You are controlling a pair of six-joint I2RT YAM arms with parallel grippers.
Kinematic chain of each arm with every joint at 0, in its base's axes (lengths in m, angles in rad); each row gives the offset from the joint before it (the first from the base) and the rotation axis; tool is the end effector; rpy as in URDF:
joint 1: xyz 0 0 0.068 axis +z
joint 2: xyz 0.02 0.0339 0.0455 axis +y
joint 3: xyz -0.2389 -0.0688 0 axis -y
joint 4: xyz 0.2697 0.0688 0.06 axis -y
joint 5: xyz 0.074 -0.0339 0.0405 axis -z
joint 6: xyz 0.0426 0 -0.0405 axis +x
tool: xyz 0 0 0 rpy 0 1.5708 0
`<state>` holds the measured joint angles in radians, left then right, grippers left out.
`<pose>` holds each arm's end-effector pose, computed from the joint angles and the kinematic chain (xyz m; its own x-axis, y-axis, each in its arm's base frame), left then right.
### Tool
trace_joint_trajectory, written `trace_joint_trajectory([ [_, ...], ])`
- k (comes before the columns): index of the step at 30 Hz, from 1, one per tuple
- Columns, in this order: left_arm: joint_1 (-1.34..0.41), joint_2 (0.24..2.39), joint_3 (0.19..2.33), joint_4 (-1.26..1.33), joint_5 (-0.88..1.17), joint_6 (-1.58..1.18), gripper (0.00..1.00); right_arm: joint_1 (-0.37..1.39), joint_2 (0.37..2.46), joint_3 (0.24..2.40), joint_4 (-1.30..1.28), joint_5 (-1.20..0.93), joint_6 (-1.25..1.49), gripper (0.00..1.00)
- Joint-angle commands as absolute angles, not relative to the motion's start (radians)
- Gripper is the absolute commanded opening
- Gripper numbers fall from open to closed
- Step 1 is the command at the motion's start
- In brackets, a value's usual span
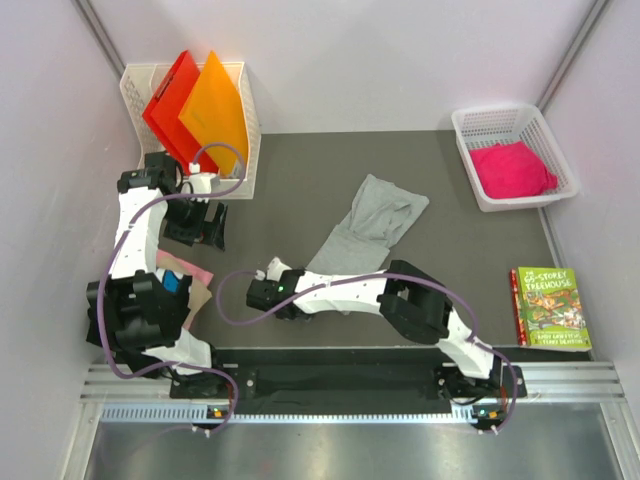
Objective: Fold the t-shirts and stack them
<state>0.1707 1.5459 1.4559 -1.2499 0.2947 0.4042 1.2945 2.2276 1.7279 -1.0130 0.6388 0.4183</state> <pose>0.3119 0.0412 0.2761 -0.9202 0.2233 -0.3216 0.2881 0.9424 -0.1700 0.1438 0.4141 0.1181 -0.5588 -0.7751 -0.2948 -0.5865 0.6207 -0.5203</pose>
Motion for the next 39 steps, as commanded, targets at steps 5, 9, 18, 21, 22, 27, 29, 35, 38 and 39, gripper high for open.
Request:
trace_joint_trajectory([
  [5, 0.176, 1.548, 1.477, -1.243, 0.305, 0.423, 0.99, 1.243, 2.252, 1.715, -0.965, 0.658, 0.382, 0.50],
  [9, 0.178, 1.551, 1.482, -1.238, 0.305, 0.423, 0.99, 1.227, 2.266, 1.720, -0.959, 0.655, 0.368, 0.48],
  [18, 0.178, 1.560, 1.494, -1.238, 0.299, 0.423, 0.99, 1.218, 2.310, 1.675, -0.908, 0.552, 0.371, 0.44],
  [21, 0.176, 1.562, 1.497, -1.238, 0.299, 0.425, 0.99, 1.216, 2.321, 1.671, -0.900, 0.509, 0.380, 0.40],
  [22, 0.178, 1.563, 1.499, -1.239, 0.299, 0.425, 0.99, 1.218, 2.321, 1.664, -0.891, 0.491, 0.383, 0.40],
  [27, 0.176, 1.566, 1.506, -1.239, 0.305, 0.422, 0.99, 1.201, 2.335, 1.654, -0.879, 0.437, 0.396, 0.23],
  [29, 0.178, 1.562, 1.508, -1.243, 0.308, 0.420, 0.99, 1.193, 2.335, 1.654, -0.879, 0.407, 0.402, 0.10],
  [35, 0.178, 1.555, 1.508, -1.250, 0.316, 0.420, 0.99, 1.177, 2.296, 1.672, -0.894, 0.385, 0.400, 0.00],
  [38, 0.178, 1.546, 1.506, -1.259, 0.319, 0.426, 0.99, 1.181, 2.267, 1.715, -0.962, 0.426, 0.416, 0.00],
  [39, 0.178, 1.539, 1.506, -1.259, 0.316, 0.428, 0.99, 1.181, 2.260, 1.735, -1.026, 0.445, 0.425, 0.00],
])
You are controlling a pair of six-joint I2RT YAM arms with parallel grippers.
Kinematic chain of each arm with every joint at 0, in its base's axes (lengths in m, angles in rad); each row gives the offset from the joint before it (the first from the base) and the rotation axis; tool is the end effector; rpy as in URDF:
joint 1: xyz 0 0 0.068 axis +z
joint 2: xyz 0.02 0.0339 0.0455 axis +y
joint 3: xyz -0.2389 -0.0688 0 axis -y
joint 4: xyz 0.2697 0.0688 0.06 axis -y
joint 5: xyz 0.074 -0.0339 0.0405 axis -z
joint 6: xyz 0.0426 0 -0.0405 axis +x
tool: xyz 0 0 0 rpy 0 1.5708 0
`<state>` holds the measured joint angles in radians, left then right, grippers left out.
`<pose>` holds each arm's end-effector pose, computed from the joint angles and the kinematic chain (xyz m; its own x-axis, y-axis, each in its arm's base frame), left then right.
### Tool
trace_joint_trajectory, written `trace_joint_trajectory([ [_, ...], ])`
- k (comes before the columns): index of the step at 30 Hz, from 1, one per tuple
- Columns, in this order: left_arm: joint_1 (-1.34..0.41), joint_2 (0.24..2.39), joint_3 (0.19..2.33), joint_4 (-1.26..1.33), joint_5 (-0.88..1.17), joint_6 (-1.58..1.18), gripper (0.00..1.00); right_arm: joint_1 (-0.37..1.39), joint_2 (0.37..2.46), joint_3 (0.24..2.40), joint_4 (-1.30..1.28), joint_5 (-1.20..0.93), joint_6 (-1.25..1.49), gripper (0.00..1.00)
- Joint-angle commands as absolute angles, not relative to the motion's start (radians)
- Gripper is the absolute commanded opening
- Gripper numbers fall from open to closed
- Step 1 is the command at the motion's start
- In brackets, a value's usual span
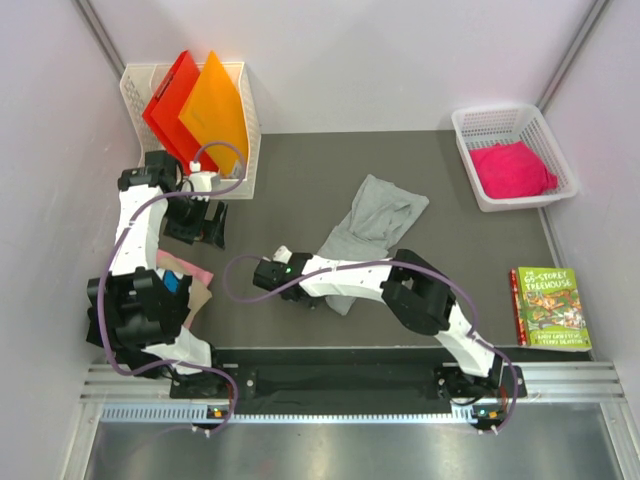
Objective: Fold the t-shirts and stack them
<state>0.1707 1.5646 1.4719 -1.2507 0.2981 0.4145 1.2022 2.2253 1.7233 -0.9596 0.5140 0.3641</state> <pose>0.3160 0.0418 0.2754 -0.9179 0.2324 -0.3216 0.2978 0.9392 -0.1711 0.1791 0.4055 0.1154 -0.6171 -0.7370 -0.2759 -0.6135 0.6701 -0.4179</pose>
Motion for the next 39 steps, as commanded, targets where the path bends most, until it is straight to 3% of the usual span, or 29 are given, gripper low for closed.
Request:
trace_joint_trajectory([
  [1, 0.176, 1.536, 1.505, -1.261, 0.314, 0.428, 0.99, 1.183, 2.250, 1.773, -1.055, 0.466, 0.433, 0.00],
  [15, 0.178, 1.506, 1.516, -1.269, 0.318, 0.433, 0.99, 1.463, 2.086, 2.038, -1.292, 0.279, 0.492, 0.00],
  [21, 0.178, 1.525, 1.543, -1.278, 0.314, 0.428, 0.99, 1.531, 2.026, 2.045, -1.311, 0.239, 0.540, 0.00],
  [31, 0.176, 1.577, 1.604, -1.292, 0.350, 0.403, 0.99, 1.321, 1.892, 1.976, -1.310, 0.383, 0.440, 0.00],
  [39, 0.175, 1.592, 1.577, -1.287, 0.318, 0.416, 0.99, 1.143, 1.902, 1.921, -1.249, 0.491, 0.302, 0.00],
])
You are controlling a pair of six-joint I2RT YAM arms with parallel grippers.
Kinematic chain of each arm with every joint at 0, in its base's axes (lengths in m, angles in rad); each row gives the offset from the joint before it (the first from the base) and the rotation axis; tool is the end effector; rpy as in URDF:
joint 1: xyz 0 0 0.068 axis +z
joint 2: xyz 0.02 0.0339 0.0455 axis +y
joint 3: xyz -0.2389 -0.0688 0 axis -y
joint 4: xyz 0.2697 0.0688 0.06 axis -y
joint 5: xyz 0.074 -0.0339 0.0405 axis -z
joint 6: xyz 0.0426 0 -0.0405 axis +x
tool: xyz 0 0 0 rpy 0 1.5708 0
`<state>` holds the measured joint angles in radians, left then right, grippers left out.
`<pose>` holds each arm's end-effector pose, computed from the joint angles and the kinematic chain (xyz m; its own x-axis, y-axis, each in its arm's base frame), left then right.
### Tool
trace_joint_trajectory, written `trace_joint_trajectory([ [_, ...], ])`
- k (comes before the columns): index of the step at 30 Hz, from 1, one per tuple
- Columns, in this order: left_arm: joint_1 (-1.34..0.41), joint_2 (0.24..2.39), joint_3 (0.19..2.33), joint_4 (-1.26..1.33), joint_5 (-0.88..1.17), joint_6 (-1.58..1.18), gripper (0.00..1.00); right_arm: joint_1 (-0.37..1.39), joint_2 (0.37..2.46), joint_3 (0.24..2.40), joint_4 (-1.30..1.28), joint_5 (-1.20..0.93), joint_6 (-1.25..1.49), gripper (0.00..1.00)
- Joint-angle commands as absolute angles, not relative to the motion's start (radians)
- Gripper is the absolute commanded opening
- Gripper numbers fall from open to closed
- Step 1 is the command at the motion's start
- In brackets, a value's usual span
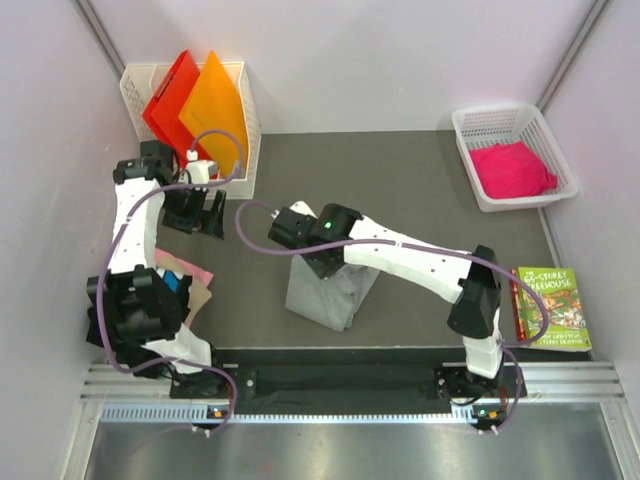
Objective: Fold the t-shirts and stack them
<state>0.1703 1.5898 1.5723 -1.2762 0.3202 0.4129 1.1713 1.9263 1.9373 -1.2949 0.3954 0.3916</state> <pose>0.3241 0.0421 0.2976 -0.8988 0.2319 -0.3721 0.3108 0.9356 -0.1675 0.1723 0.3660 0.2917 -0.6531 -0.6414 -0.4026 -0.6042 0.7618 -0.2335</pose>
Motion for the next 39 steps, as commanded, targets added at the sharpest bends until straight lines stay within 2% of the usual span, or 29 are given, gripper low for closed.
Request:
trace_joint_trajectory([
  [1, 0.176, 1.589, 1.571, -1.282, 0.313, 0.419, 0.99, 1.122, 1.917, 1.916, -1.244, 0.495, 0.292, 0.00],
  [8, 0.176, 1.598, 1.548, -1.275, 0.313, 0.431, 0.99, 1.014, 1.968, 1.842, -1.111, 0.529, 0.233, 0.00],
  [20, 0.176, 1.603, 1.537, -1.287, 0.311, 0.454, 0.99, 0.853, 2.144, 1.884, -0.996, 0.511, 0.178, 0.00],
  [21, 0.176, 1.601, 1.532, -1.287, 0.311, 0.457, 0.99, 0.844, 2.160, 1.888, -0.997, 0.506, 0.179, 0.05],
  [22, 0.176, 1.600, 1.531, -1.287, 0.311, 0.463, 0.99, 0.833, 2.192, 1.893, -1.002, 0.505, 0.179, 0.23],
  [24, 0.176, 1.598, 1.528, -1.290, 0.308, 0.465, 0.99, 0.821, 2.227, 1.914, -1.012, 0.506, 0.184, 0.44],
  [25, 0.176, 1.598, 1.525, -1.292, 0.308, 0.468, 0.99, 0.807, 2.235, 1.922, -1.023, 0.518, 0.189, 0.65],
  [28, 0.176, 1.597, 1.525, -1.307, 0.322, 0.475, 0.99, 0.770, 2.243, 1.989, -1.072, 0.577, 0.227, 0.85],
  [31, 0.172, 1.592, 1.545, -1.344, 0.368, 0.491, 0.99, 0.714, 2.201, 2.074, -1.132, 0.601, 0.296, 0.90],
  [34, 0.161, 1.577, 1.562, -1.370, 0.422, 0.495, 0.99, 0.635, 2.064, 2.068, -1.114, 0.488, 0.417, 0.89],
  [37, 0.126, 1.553, 1.542, -1.374, 0.455, 0.494, 0.99, 0.566, 1.844, 1.785, -0.920, 0.205, 0.515, 0.88],
  [38, 0.097, 1.548, 1.528, -1.374, 0.457, 0.494, 0.99, 0.555, 1.797, 1.720, -0.861, 0.023, 0.562, 0.86],
  [39, 0.080, 1.540, 1.520, -1.373, 0.454, 0.491, 0.99, 0.546, 1.731, 1.665, -0.810, -0.073, 0.592, 0.85],
])
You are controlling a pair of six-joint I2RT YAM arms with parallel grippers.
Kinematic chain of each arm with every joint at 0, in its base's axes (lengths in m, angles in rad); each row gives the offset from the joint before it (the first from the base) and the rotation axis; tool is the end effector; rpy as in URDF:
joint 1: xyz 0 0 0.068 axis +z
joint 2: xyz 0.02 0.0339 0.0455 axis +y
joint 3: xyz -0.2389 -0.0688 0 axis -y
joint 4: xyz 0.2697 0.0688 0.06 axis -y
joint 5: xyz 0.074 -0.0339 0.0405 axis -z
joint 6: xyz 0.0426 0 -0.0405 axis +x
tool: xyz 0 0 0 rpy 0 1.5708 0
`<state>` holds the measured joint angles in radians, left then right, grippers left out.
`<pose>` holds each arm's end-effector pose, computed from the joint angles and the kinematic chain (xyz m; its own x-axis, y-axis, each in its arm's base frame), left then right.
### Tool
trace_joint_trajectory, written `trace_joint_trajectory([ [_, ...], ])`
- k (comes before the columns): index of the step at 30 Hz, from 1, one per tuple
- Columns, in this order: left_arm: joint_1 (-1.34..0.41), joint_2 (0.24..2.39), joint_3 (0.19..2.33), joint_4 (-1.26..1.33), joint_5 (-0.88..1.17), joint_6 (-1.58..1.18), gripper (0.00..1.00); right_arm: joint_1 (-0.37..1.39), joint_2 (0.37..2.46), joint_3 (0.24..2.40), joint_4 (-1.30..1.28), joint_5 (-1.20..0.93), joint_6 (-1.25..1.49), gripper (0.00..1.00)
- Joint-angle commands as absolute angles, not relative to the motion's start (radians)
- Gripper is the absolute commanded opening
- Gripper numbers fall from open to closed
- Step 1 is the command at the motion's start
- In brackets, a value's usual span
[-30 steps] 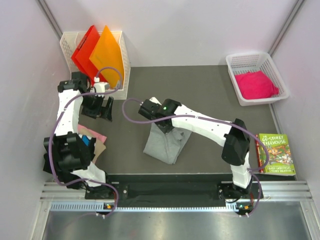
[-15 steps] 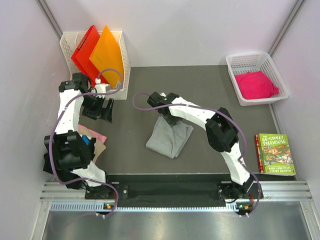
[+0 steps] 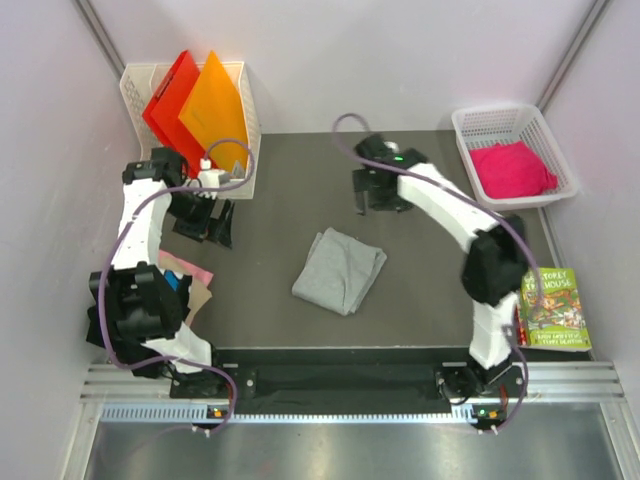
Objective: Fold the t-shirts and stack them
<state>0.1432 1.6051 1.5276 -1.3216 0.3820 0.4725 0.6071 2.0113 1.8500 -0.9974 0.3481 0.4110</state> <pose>0.3201 0.0301 0.2793 -0.8999 0.2969 -0.3193 0.3820 0.8899 -0.2493 0.3724 0.2410 0.2410 -0.8593 -0.1396 -0.4920 -0.0881 0.9880 -0.1265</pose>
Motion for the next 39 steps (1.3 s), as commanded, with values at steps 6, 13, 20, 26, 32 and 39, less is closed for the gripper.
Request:
trace_joint_trajectory([
  [6, 0.003, 1.494, 1.476, -1.313, 0.463, 0.457, 0.99, 0.612, 1.599, 1.266, -0.441, -0.510, 0.871, 0.76],
  [13, -0.187, 1.434, 1.398, -1.240, 0.500, 0.434, 0.99, 0.684, 1.704, 1.055, -0.143, -0.672, 1.040, 0.75],
  [20, -0.391, 1.457, 1.364, -1.137, 0.508, 0.397, 0.99, 0.635, 1.954, 1.082, -0.170, -0.730, 0.965, 0.74],
  [26, -0.477, 1.560, 1.377, -1.045, 0.538, 0.361, 0.99, 0.658, 2.051, 1.051, -0.196, -0.761, 0.922, 0.73],
  [32, -0.480, 1.623, 1.416, -1.023, 0.586, 0.342, 0.99, 0.585, 1.848, 1.092, -0.212, -0.841, 0.949, 0.78],
  [39, -0.480, 1.600, 1.421, -0.996, 0.620, 0.325, 0.99, 0.433, 1.713, 1.193, -0.435, -0.807, 0.824, 0.79],
])
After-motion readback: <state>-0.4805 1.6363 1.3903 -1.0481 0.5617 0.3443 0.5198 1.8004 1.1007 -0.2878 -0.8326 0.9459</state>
